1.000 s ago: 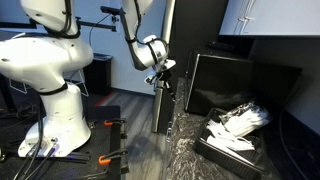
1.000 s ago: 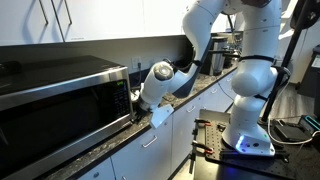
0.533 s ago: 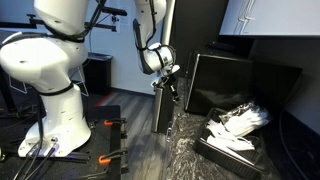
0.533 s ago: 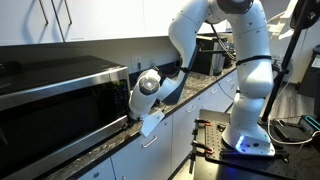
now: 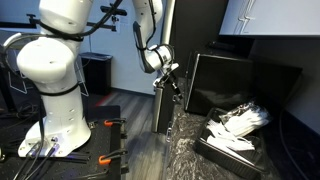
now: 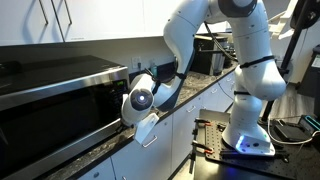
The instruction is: Open the door of the microwave
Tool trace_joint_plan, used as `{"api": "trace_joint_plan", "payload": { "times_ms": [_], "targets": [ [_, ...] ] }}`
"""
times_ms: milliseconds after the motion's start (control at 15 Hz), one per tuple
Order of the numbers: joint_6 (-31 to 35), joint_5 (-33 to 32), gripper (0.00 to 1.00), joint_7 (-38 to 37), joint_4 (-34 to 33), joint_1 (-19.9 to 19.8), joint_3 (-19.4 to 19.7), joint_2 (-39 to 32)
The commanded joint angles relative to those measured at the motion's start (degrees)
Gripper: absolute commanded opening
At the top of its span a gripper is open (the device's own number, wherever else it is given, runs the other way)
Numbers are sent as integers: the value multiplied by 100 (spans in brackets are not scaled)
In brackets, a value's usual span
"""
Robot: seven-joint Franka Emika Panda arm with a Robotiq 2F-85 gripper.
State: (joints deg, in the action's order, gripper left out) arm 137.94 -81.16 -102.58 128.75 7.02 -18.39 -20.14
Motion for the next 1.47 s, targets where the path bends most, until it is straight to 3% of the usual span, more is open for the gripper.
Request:
{"api": "trace_joint_plan", "payload": {
  "times_ms": [0,467,1400],
  "targets": [
    [-395,222,0,4,171,442,179,389],
    [-900,622,0,55,365,643,277,399],
    [-1280,-2,0,445,5,676,506,-101]
  ]
}}
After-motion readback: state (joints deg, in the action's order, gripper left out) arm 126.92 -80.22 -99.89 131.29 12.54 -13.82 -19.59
